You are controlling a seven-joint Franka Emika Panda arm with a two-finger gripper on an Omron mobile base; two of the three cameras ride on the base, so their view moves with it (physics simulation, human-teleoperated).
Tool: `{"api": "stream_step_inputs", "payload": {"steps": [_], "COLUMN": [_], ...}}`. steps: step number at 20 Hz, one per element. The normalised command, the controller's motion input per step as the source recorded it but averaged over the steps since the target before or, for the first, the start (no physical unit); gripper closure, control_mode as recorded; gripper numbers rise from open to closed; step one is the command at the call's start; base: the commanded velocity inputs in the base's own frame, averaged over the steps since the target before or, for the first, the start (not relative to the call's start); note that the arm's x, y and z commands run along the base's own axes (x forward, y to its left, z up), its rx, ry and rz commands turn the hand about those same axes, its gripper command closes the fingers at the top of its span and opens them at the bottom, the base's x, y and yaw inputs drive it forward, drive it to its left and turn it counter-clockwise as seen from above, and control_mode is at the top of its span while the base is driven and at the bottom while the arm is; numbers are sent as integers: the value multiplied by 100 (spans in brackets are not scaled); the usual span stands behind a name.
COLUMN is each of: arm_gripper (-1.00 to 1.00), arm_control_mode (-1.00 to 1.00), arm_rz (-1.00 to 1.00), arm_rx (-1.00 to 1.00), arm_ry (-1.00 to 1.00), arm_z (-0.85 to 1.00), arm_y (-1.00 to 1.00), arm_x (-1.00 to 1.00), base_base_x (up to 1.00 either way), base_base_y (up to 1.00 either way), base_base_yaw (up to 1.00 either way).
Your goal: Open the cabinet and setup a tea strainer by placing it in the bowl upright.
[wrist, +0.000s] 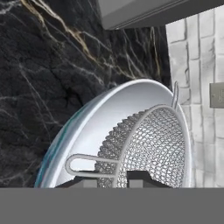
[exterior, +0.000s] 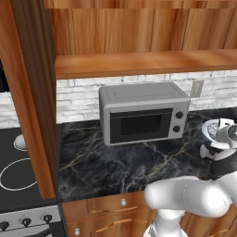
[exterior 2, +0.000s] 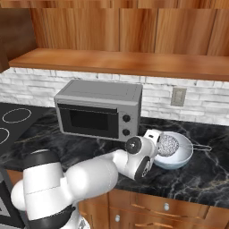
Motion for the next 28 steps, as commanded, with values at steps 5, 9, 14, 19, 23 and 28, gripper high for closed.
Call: {"api": "stream_step_inputs", "payload": {"steps": [5, 9, 14, 19, 23, 28], "arm_gripper": [-100, -100, -100, -100, -100, -100], "arm_control_mode": [-100, -100, -100, -100, -100, -100], "arm_rz": [0, 0, 0, 0, 0, 0], "arm_rx": [0, 0, 0, 0, 0, 0], "arm_ry": [0, 0, 0, 0, 0, 0], "arm_z": [0, 0, 22, 41, 39, 37], "arm_y": [0, 0, 0, 0, 0, 0], "arm_x": [0, -1, 0, 0, -9, -16], "base_base_x": [0, 0, 0, 0, 0, 0], "base_base_y": [0, 0, 0, 0, 0, 0], "base_base_yaw": [0, 0, 0, 0, 0, 0]}}
